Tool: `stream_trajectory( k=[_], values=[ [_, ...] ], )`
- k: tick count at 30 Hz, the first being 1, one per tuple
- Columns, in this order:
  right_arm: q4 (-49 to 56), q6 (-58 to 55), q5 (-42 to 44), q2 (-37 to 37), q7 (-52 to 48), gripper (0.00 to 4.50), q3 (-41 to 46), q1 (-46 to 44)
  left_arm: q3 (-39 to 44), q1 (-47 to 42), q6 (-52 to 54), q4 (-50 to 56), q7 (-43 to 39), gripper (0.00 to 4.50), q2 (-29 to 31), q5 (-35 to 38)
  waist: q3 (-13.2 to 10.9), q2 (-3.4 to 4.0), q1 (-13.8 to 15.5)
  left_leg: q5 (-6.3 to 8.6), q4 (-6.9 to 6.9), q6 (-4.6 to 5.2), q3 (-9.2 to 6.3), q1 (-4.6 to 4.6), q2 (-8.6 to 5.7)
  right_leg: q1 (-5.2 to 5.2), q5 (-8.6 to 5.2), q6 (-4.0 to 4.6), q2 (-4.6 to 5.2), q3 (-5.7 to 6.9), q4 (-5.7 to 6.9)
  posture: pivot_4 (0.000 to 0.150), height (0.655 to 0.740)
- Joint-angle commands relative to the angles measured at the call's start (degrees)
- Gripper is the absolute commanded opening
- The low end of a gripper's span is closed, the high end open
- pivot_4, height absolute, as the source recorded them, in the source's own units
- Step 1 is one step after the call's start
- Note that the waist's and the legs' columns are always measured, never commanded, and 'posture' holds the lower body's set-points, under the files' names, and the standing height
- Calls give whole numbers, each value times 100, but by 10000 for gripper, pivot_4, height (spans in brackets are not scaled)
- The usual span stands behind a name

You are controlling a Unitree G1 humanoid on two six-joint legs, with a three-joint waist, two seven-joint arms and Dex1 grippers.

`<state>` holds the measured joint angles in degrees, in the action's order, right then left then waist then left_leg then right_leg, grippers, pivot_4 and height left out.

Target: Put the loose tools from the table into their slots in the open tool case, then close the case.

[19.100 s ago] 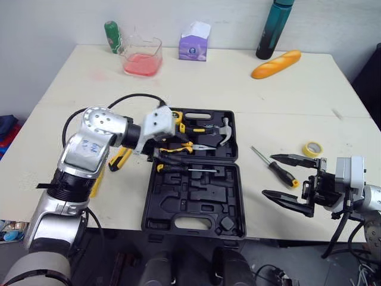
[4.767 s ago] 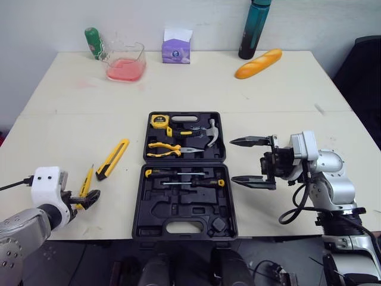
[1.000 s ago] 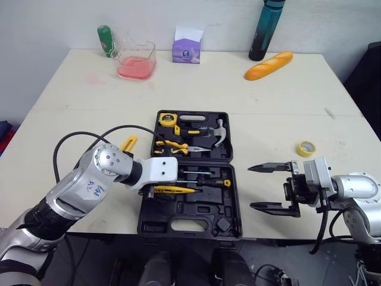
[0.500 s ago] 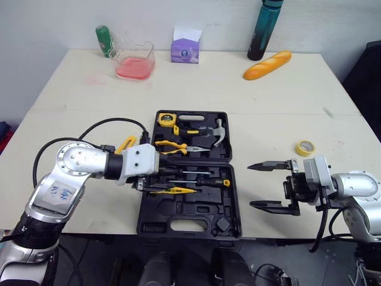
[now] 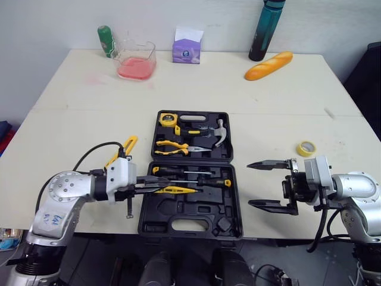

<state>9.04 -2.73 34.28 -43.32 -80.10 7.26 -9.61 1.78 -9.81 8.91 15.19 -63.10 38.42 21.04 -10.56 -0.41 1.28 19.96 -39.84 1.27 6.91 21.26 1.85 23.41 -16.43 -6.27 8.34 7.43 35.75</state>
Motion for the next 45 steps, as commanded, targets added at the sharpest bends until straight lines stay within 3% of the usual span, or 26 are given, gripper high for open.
stream_trajectory(
  k=[1,23,30,41,45],
  values=[
    [130,44,36,4,17,45000,59,-27,-225,-39,-183,-156,171,179,-73,-282,0,0,-1,0,0,0,0,0,0,0,0,0,0,0,0,1500,7400],
    [160,59,-84,-19,104,45000,48,51,-1015,-340,-650,-1155,59,179,17,-1125,2,3,-3,1,0,1,1,-2,0,-1,0,-1,5,4,0,1500,7400],
    [132,66,-122,13,171,45000,50,48,-1303,-347,-290,-1419,434,179,128,-1647,22,25,8,1,0,3,0,-11,-4,-8,0,-1,11,4,-9,1500,7400],
    [-160,158,-141,-155,107,45000,258,81,-1114,-371,-437,-1129,442,179,165,-1383,40,40,4,2,0,4,0,-22,-4,-15,0,0,15,1,-13,1500,7400],
    [-291,177,-139,-182,114,45000,286,34,-571,-192,-555,-623,356,179,193,-787,39,39,-15,2,0,4,0,-17,-2,-11,0,0,15,2,-13,1500,7400]
  ],
)
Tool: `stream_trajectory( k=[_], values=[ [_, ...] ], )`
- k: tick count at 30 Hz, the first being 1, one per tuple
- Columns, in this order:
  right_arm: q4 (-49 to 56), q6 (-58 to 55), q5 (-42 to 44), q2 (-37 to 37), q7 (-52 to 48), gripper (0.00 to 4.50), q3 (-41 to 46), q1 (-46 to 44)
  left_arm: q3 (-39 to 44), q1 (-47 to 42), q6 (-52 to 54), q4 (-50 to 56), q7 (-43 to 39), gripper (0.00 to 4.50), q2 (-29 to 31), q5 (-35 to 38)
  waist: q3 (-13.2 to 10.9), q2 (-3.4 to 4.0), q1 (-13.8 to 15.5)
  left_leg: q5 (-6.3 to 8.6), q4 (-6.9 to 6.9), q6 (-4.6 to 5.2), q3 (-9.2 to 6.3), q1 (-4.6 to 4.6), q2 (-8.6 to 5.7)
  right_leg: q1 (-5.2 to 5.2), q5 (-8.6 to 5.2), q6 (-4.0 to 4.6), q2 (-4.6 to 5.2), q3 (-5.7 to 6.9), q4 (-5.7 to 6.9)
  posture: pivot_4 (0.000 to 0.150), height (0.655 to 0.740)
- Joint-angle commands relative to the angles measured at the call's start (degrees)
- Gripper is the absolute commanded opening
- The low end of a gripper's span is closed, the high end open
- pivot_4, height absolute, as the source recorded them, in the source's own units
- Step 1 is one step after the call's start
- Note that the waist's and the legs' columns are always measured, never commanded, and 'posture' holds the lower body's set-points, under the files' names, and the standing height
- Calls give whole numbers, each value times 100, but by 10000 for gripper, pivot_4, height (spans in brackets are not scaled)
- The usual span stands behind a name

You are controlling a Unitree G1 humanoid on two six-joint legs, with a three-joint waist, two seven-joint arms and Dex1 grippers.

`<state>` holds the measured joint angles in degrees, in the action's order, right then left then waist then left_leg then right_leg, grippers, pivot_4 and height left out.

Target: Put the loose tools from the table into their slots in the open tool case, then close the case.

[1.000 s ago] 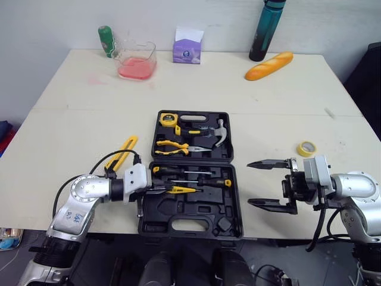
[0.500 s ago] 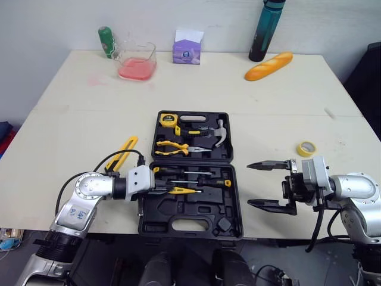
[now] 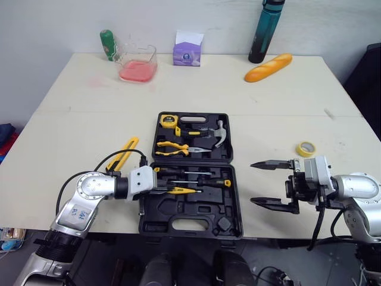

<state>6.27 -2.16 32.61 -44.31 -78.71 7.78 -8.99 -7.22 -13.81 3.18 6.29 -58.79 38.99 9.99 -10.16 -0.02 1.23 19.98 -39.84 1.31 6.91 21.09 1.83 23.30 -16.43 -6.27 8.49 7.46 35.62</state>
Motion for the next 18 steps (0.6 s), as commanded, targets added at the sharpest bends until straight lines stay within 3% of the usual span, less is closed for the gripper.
stream_trajectory(
  k=[1,3,6,13,14,18],
  values=[
    [-43,127,19,-98,-23,45000,251,-41,445,265,26,364,-122,179,173,445,-1,-2,-24,0,1,0,0,3,1,4,0,0,0,0,1,1500,7400],
    [-212,188,-7,-206,-58,45000,371,-84,870,346,171,543,49,179,150,757,-4,-5,-48,0,2,-1,1,12,5,10,0,0,-2,6,4,1500,7400],
    [-646,297,-57,-497,-99,45000,733,-150,1785,728,414,786,118,10108,352,1265,-7,-10,-59,0,1,0,1,13,3,9,0,0,1,6,2,1500,7400],
    [-1955,796,-384,-1029,26,45000,1421,-283,3910,1823,567,155,360,42164,863,1452,-9,-11,-140,1,11,1,2,7,3,8,-1,1,3,8,-10,1500,7400],
    [-2153,865,-422,-1068,79,45000,1493,-337,4110,1889,559,33,436,44135,866,1455,-9,-11,-145,1,11,1,3,7,3,9,-1,2,3,7,-10,1500,7400],
    [-3194,1378,-711,-1294,304,45000,1746,-609,4999,2254,363,-631,706,44135,842,1416,-11,-8,-162,2,20,-1,10,8,3,18,-2,3,6,4,-10,1500,7400]
  ],
)
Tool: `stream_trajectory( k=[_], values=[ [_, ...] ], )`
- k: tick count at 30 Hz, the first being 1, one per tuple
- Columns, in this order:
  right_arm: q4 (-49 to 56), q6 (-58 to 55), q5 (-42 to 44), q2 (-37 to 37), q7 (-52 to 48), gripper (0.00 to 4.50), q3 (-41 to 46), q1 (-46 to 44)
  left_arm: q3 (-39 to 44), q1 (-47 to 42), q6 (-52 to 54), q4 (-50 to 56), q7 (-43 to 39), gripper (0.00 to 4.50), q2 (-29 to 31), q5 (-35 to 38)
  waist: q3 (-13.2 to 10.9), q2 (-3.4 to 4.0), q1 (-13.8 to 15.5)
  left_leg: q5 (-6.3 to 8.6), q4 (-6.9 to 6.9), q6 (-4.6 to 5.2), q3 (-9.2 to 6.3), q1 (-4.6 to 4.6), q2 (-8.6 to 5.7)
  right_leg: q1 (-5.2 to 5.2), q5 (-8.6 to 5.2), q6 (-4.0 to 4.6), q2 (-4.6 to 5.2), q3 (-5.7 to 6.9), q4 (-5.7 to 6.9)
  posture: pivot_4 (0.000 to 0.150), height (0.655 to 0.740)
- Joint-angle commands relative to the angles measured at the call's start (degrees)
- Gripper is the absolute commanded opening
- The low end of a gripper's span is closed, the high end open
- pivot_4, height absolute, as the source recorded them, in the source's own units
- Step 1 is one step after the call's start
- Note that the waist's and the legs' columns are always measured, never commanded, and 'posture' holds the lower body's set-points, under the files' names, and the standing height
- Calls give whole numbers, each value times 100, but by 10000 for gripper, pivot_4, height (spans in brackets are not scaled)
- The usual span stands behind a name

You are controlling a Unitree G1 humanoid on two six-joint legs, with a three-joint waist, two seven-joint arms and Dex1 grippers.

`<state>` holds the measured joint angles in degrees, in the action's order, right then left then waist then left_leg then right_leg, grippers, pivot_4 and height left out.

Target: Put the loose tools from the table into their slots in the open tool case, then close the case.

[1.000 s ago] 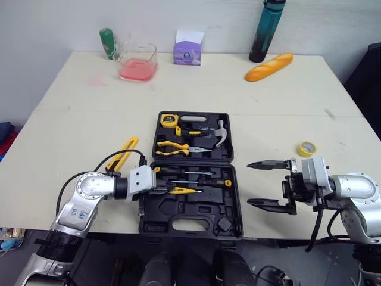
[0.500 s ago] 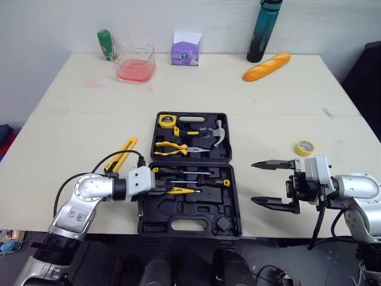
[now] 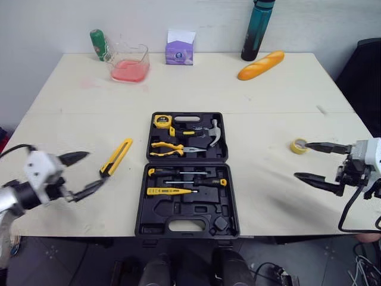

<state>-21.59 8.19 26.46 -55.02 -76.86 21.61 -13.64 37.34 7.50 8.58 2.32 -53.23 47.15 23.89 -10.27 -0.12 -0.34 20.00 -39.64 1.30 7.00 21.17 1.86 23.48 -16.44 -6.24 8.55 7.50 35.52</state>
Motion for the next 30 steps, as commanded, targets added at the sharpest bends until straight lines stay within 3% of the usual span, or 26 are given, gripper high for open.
stream_trajectory(
  k=[1,5,13,24,30],
  values=[
    [-718,457,-170,-298,204,45000,413,-204,723,206,-263,-462,191,44135,7,21,-1,2,-8,0,5,0,2,0,0,1,0,0,1,0,0,1500,7400],
    [-2009,967,-443,-595,585,45000,630,-416,1373,601,-643,-1316,491,44135,-73,-88,-2,1,-18,2,7,-3,4,-1,1,2,-1,1,4,2,-8,1500,7400],
    [-3726,1726,-836,-1005,1097,45000,585,-660,1883,1327,-685,-1804,933,44135,-174,-91,-2,1,-144,20,23,-14,12,-7,8,15,-5,9,39,-7,-9,1500,7400],
    [-4490,2111,-1011,-946,784,45000,384,-927,1735,1272,-742,-1876,770,44135,-88,69,-2,3,-201,18,45,-25,18,-15,14,15,-8,15,34,-3,-14,1500,7400],
    [-4403,2164,-709,-741,117,45000,540,-1058,1563,1269,-586,-1319,600,44135,-108,190,-3,1,-243,18,45,-24,20,-19,15,14,-8,15,33,-5,-11,1500,7400]
  ],
)
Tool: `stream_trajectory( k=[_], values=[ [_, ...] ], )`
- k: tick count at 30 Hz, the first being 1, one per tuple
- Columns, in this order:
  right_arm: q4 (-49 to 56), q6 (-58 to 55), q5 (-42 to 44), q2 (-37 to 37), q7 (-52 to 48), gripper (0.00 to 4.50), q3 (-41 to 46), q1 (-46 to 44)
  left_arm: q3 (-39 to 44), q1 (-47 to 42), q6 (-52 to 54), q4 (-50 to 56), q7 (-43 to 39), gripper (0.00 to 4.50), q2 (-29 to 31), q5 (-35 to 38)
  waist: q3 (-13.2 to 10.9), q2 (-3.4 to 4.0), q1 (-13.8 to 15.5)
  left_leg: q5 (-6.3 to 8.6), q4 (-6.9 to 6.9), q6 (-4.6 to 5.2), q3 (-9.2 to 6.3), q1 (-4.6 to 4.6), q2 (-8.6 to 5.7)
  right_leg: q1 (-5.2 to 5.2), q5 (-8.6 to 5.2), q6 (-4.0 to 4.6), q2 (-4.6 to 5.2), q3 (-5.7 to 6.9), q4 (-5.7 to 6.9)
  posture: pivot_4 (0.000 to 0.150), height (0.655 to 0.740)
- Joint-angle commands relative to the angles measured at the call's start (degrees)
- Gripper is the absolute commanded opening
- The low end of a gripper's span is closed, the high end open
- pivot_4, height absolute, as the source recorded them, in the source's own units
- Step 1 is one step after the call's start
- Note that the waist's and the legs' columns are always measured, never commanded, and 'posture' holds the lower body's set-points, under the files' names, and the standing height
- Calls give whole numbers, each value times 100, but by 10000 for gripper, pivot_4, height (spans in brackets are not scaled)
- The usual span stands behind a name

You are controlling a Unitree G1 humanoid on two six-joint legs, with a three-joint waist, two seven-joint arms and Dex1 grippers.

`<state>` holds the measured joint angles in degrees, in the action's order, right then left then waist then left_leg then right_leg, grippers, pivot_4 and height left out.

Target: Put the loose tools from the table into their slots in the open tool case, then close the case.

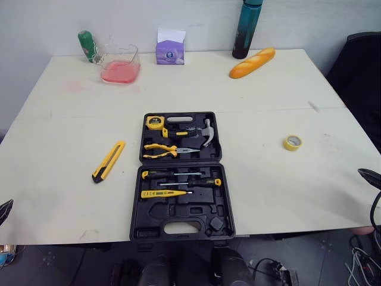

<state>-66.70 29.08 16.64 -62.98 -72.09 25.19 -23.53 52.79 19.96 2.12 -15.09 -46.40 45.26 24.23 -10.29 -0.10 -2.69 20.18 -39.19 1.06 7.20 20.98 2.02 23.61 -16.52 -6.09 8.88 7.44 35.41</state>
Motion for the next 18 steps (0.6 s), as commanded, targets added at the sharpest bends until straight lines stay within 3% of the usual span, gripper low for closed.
stream_trajectory(
  k=[1,13,18],
  values=[
    [149,49,329,95,-489,45000,192,-74,-6,21,139,549,-89,44135,88,191,0,-1,-7,0,0,-1,-1,0,2,-1,0,0,-2,1,0,1500,7400],
    [1348,-520,990,727,-1309,45000,140,-251,-423,-204,1760,2422,126,44135,284,645,0,0,-17,-4,0,-4,-2,-1,6,-3,0,0,-21,-3,16,1500,7400],
    [2850,-1169,1394,1283,-1268,45000,6,-8,-606,-366,2986,2989,376,44135,498,953,0,0,-10,-9,0,-4,-2,1,8,-4,0,-1,-32,-4,22,1500,7400]
  ],
)
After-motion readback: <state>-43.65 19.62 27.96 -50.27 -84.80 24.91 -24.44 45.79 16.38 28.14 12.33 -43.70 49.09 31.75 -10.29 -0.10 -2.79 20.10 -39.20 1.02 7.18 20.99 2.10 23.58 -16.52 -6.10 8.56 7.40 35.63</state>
